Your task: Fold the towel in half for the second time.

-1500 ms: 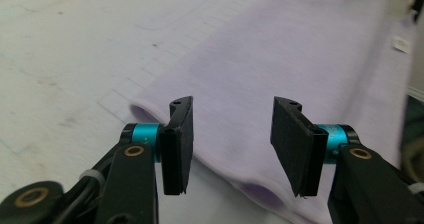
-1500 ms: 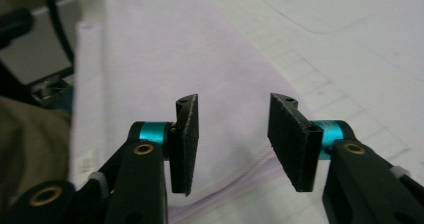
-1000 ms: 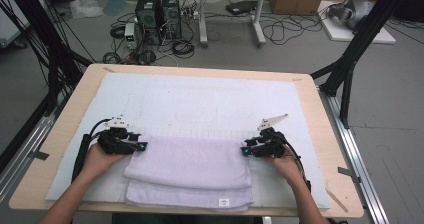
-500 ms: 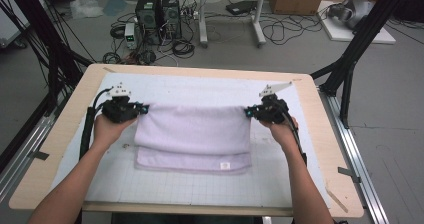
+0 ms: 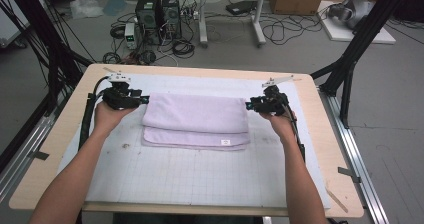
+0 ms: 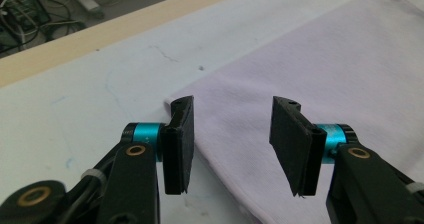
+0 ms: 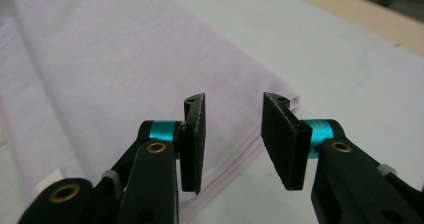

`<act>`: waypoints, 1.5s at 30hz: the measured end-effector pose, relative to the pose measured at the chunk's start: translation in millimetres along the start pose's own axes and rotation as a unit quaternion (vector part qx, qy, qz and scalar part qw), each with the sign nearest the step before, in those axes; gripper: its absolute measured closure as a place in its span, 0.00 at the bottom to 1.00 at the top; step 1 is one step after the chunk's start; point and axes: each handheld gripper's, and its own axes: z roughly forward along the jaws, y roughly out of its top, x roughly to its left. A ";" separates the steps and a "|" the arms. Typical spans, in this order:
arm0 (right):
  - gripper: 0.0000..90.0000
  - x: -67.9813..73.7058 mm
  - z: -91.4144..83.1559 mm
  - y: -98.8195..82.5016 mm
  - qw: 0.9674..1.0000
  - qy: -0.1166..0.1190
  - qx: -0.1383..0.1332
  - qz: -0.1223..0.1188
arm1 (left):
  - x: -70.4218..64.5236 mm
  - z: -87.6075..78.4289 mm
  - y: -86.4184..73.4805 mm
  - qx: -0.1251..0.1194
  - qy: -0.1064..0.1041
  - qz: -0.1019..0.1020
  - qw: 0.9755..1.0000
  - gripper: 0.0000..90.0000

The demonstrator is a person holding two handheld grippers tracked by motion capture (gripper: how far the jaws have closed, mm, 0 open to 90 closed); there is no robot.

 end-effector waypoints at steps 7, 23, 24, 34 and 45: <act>0.64 19.1 3.6 -19.4 0.999 0.030 0.009 -0.019 | -21.6 2.9 -19.8 0.020 -0.049 0.032 0.998 0.60; 0.61 36.5 11.6 -57.0 0.997 0.047 0.031 -0.051 | -28.7 12.0 -59.1 0.055 -0.049 0.053 0.996 0.70; 0.64 36.7 13.0 -59.2 0.997 0.047 0.036 -0.045 | -29.2 11.6 -58.6 0.056 -0.044 0.060 0.996 0.74; 0.94 39.3 5.4 -54.1 0.997 0.045 0.017 -0.063 | -33.4 -0.4 -51.1 0.024 -0.027 0.059 0.998 0.96; 0.94 61.1 -38.6 -57.9 0.995 0.077 -0.001 -0.069 | -60.6 -44.9 -62.1 0.001 -0.070 0.078 0.995 0.94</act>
